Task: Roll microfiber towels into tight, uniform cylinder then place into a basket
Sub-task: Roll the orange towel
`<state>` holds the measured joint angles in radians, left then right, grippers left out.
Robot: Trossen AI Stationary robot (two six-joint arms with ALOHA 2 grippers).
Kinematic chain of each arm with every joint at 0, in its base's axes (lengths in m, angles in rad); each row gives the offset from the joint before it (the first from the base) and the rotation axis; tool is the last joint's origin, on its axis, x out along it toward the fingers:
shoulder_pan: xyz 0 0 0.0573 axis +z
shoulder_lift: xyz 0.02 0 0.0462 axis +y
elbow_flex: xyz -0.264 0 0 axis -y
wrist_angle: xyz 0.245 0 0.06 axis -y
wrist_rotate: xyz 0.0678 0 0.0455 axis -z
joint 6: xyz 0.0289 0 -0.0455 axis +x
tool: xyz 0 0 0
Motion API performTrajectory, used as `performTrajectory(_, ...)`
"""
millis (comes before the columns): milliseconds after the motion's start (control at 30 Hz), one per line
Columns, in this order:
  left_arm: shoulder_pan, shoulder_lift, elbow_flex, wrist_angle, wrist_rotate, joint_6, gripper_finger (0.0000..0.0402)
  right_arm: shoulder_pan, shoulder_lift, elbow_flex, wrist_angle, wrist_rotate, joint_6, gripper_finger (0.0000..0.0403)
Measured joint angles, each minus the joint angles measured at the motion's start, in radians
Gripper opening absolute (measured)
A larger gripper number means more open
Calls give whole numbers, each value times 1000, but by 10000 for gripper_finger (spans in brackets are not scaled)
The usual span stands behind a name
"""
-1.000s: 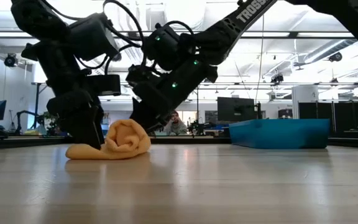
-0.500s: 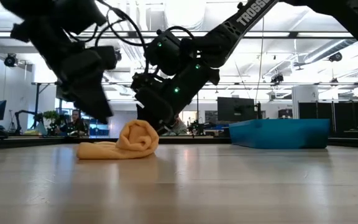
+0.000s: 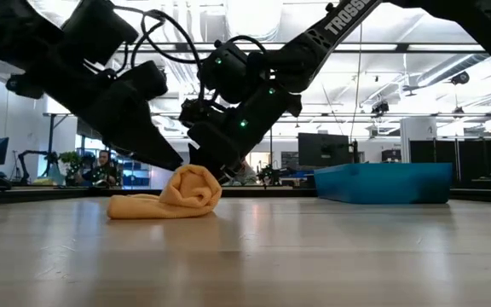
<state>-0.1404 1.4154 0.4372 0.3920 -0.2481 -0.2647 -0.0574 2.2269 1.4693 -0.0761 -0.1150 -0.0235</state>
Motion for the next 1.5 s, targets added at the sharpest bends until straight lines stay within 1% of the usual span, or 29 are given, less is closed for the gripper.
performTrajectory(133,-27,86,23,29,-11,-16,352,0,0,0,0,0,-2,274)
performTrajectory(267,-24,180,23,59,-32,-17,352,0,-7,8,-15,0,-6,274)
performTrajectory(367,-23,228,26,71,-42,-11,352,1,-37,14,-55,0,-33,273)
performTrajectory(433,-25,250,25,71,-39,-10,352,1,-78,15,-112,-1,-40,271)
performTrajectory(500,-26,261,24,67,-34,-10,352,1,-121,9,-156,-23,-56,268)
performTrajectory(567,-25,261,23,62,-29,-9,352,6,-155,-6,-159,-67,-64,266)
performTrajectory(633,-25,252,23,60,-26,-9,352,20,-161,-17,-131,-101,-59,265)
performTrajectory(767,-25,229,23,54,-23,-7,352,57,-124,-21,-92,-106,-31,265)
performTrajectory(967,-25,170,19,10,-15,-6,352,80,-54,-22,-99,-104,-19,265)
performTrajectory(1267,-26,38,15,-60,-14,70,352,82,-50,-21,-97,-92,-21,265)
performTrajectory(1367,-26,18,11,-53,-15,64,352,83,-51,-16,-103,-91,-19,265)
performTrajectory(1500,-25,22,10,-49,-15,62,352,84,-64,15,-112,-89,15,265)
